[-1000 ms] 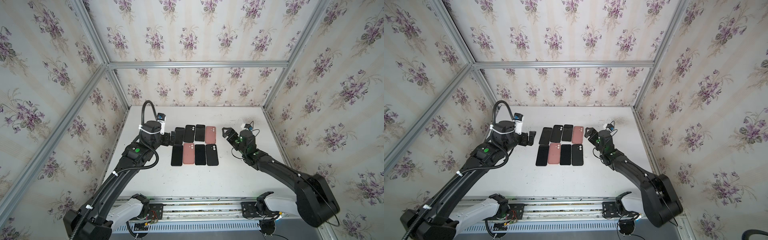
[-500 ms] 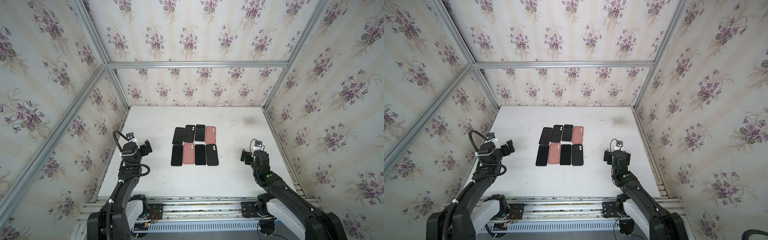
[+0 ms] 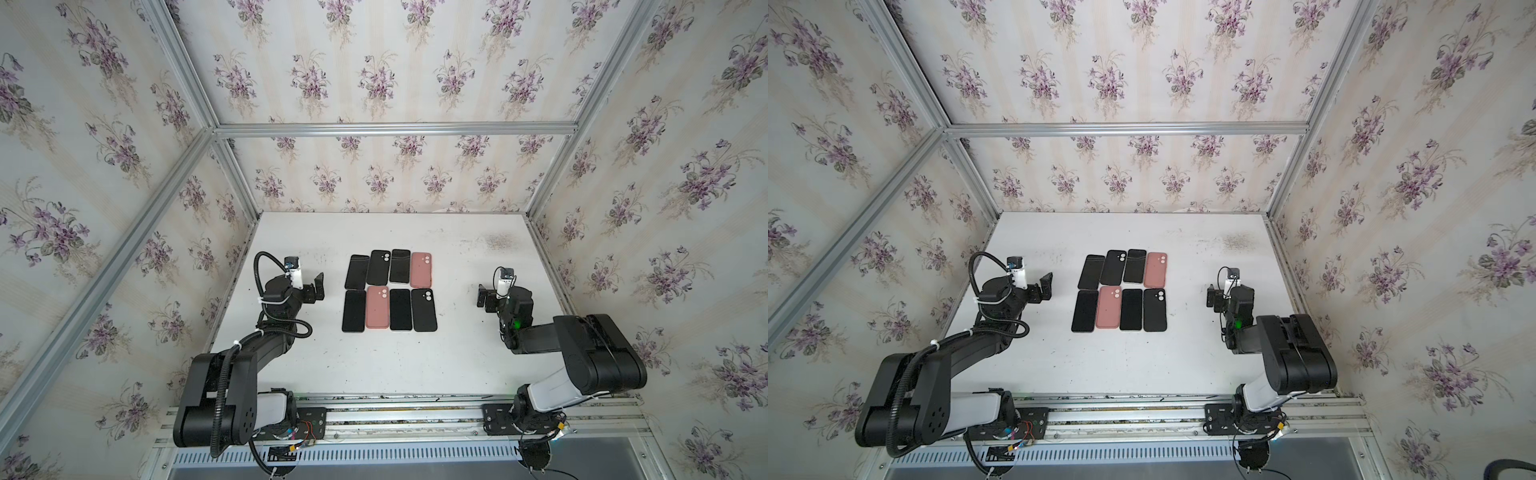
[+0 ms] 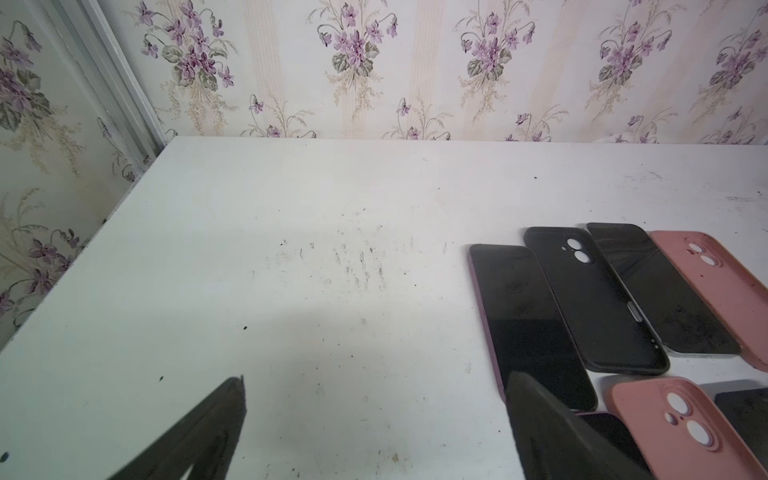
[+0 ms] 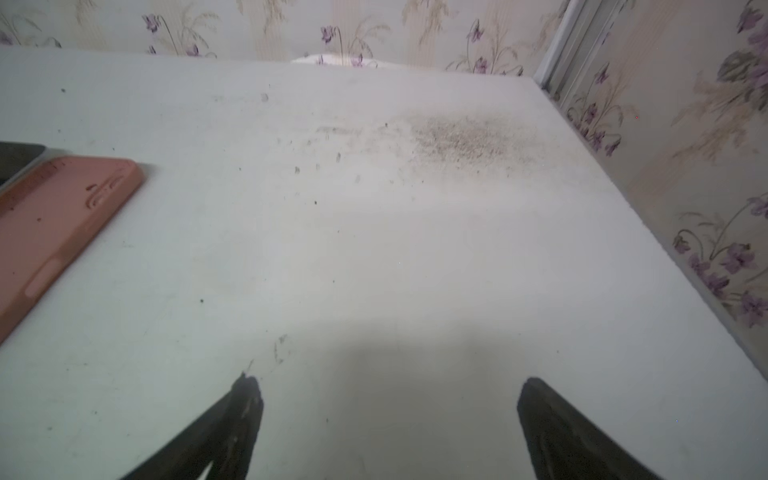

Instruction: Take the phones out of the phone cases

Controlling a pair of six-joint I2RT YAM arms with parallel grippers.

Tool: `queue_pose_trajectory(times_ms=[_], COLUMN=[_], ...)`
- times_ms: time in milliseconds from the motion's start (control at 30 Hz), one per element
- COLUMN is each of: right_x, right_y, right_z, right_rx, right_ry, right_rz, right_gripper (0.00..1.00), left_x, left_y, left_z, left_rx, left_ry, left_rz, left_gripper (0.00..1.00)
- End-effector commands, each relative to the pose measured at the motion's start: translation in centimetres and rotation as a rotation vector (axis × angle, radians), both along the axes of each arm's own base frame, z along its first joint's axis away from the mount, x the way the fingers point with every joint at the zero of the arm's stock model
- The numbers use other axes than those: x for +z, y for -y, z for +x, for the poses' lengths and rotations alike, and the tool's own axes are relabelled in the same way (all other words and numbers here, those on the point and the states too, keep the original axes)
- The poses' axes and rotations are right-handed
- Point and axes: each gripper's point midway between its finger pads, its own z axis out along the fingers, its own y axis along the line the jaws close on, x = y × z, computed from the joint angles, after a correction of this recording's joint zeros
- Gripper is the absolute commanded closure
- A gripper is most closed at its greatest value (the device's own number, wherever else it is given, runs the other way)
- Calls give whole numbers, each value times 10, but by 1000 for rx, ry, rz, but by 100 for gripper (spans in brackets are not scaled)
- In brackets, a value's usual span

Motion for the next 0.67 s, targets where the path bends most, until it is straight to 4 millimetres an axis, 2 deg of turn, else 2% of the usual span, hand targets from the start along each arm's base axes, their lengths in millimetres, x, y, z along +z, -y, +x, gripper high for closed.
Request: queue_pose_trajectory(times_ms=[0, 33, 100, 200, 367, 633], right_x=[26, 22, 27, 29, 30, 30], right_y=[-10, -10, -11, 3, 9, 6], right_z=[20, 18, 20, 14, 6, 10], right_rx=[32, 33, 36, -51, -87, -68], right_ry=[83, 48, 98, 112, 146, 135], right_rz=[0, 6, -3, -3, -5, -6], right_gripper=[0, 0, 0, 0, 0, 0], left_x=[13, 14, 13, 14, 14, 15], left_y=[0, 0, 0, 0, 0, 0], left_z=[5, 5, 4, 4, 4, 3], left_rx=[-6, -5, -5, -6, -6, -5], left_ry=[52, 54, 54, 56, 59, 61], left_rz=[23, 23, 23, 25, 23, 23], left_gripper=[0, 0, 0, 0, 0, 0])
